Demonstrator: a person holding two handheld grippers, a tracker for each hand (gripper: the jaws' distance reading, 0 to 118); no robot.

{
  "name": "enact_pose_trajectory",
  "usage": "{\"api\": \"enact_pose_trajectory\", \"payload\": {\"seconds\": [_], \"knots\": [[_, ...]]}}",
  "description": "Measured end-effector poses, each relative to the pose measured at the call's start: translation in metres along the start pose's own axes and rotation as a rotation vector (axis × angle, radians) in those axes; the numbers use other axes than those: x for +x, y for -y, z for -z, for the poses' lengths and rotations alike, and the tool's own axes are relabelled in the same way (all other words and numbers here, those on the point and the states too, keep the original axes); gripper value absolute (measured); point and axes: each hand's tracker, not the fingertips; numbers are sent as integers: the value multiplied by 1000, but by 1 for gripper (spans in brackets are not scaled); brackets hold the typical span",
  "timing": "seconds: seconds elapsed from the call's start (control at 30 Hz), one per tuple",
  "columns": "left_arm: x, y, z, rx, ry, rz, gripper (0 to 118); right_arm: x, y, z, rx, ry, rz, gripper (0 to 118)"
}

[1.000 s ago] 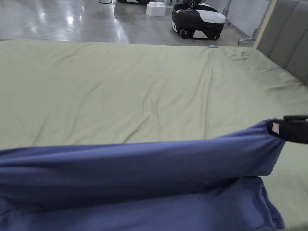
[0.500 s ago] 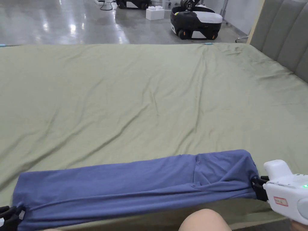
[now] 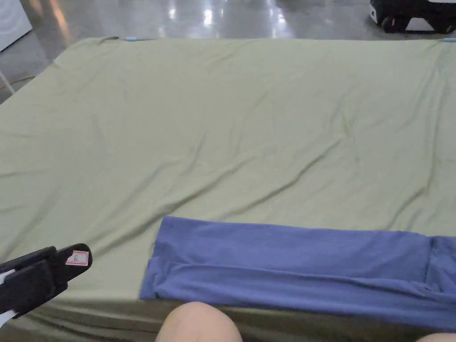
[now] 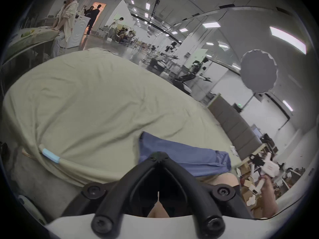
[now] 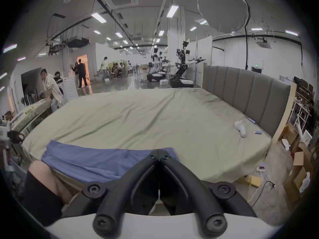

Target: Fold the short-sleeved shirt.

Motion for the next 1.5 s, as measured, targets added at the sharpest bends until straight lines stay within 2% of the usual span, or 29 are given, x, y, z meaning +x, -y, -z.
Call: {"api": "enact_pose_trajectory", "payload": {"seconds": [0.03, 0.07, 0.2, 0.23, 0.27, 0.3, 0.33, 0.37, 0.43, 0.5, 0.6, 0.63, 0.67, 0.7, 0.73, 0.77, 0.8, 0.83, 1.1, 1.17, 1.3, 1.4, 1.5], "knots": [[-13, -3, 6, -6, 57, -4, 0, -12, -2, -1, -29, -71, 7, 2], [-25, -4, 14, -73, 149, -27, 0, -23, -2, 0, -37, -97, -3, 2], [-65, -5, 57, -196, 369, -152, 0, -61, -12, 13, -65, -142, -24, 2], [-78, -7, 73, -222, 374, -202, 5, -67, -15, 15, -60, -151, -18, 2], [-91, -10, 88, -251, 397, -256, 29, -74, -16, 17, -60, -172, -17, 2], [-102, -15, 103, -281, 396, -309, 66, -81, -18, 19, -62, -178, -26, 2], [-110, -16, 114, -276, 338, -342, 80, -82, -21, 22, -64, -177, -35, 2], [-120, -21, 130, -304, 355, -343, 91, -84, -24, 23, -68, -171, -47, 2], [-133, -24, 160, -427, 490, -412, 114, -89, -26, 26, -78, -163, -51, 2], [-120, -7, 188, -514, 500, -462, 114, -86, -29, 28, -86, -155, -42, 2], [-88, -1, 201, -438, 555, -405, 113, -90, -27, 33, -104, -146, -17, 2], [-79, 0, 207, -459, 565, -404, 112, -88, -27, 33, -108, -144, -13, 2], [-68, 5, 213, -498, 592, -399, 106, -89, -27, 35, -112, -144, -7, 2], [-58, 13, 220, -524, 566, -399, 88, -91, -26, 37, -118, -150, -2, 2], [-66, 15, 235, -541, 518, -385, 36, -92, -26, 40, -122, -153, 0, 2], [-60, 23, 243, -561, 395, -329, 4, -88, -24, 40, -126, -156, 1, 2], [-67, 31, 242, -564, 333, -298, 4, -91, -24, 43, -133, -158, -6, 2], [-65, 24, 239, -522, 493, -390, 4, -93, -25, 44, -138, -159, -13, 2], [-69, -16, 198, -499, 400, -345, 4, -102, -31, 46, -118, -205, -22, 2], [-88, -36, 197, -463, 339, -351, 4, -104, -31, 46, -110, -233, -11, 2], [-120, -71, 173, -440, 225, -459, 4, -103, -32, 51, -89, -277, -19, 3], [-124, -94, 156, -480, 46, -379, 4, -98, -31, 57, -73, -295, -31, 3], [-104, -114, 138, -499, 8, -362, 4, -94, -30, 64, -56, -326, -9, 3]]}}
